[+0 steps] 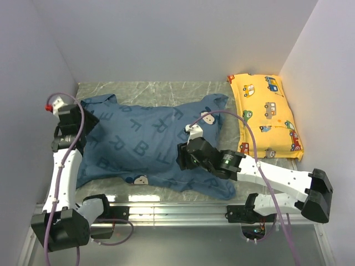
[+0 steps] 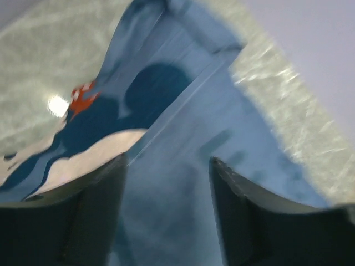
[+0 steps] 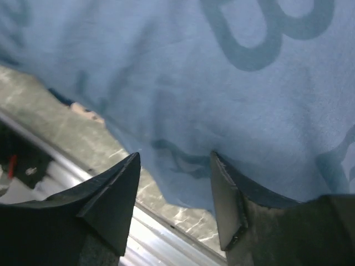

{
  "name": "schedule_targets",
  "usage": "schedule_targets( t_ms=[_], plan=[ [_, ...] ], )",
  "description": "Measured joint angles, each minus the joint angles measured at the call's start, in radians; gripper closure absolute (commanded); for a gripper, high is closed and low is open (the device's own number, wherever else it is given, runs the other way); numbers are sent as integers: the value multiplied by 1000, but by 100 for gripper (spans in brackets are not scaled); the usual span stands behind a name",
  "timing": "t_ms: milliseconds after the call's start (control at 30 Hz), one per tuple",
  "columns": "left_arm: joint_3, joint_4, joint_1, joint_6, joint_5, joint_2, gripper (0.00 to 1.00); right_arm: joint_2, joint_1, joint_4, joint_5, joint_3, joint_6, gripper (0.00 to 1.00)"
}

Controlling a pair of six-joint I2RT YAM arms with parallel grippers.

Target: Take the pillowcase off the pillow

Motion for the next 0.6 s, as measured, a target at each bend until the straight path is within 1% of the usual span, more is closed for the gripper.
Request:
schedule_targets(
  t_ms=[33, 100, 133, 167, 200, 233, 300, 367, 433, 533, 567, 600],
  plan=[
    [-35, 6, 0, -12, 1, -2, 43, 9, 0, 4, 8, -8, 6, 47],
    [-95, 18, 0, -35, 21, -2, 56, 42, -34, 19, 13, -8, 9, 53],
    [-130, 30, 0, -46, 35, -3, 58, 58, -60, 31, 9, -7, 8, 58],
    [-154, 40, -1, -52, 47, -4, 62, 80, -106, 46, -5, -6, 5, 59],
    [-183, 59, -2, -65, 61, -7, 68, 105, -159, 60, -21, -5, 3, 58],
    [-209, 79, -4, -79, 73, -16, 70, 127, -213, 72, -35, 0, 0, 56],
    [-254, 115, -18, -104, 101, -47, 77, 180, -319, 84, -43, 34, -12, 56],
    [-288, 139, -48, -124, 118, -81, 77, 238, -404, 77, -35, 108, -26, 55],
    [-309, 151, -103, -149, 119, -108, 76, 297, -465, 65, -26, 196, -42, 55],
    [-318, 152, -201, -168, 116, -124, 74, 375, -505, 49, -24, 326, -57, 53],
    [-318, 151, -217, -170, 120, -127, 72, 386, -504, 51, -26, 350, -63, 51],
    [-318, 150, -230, -172, 127, -130, 65, 387, -496, 50, -28, 361, -66, 49]
  ],
)
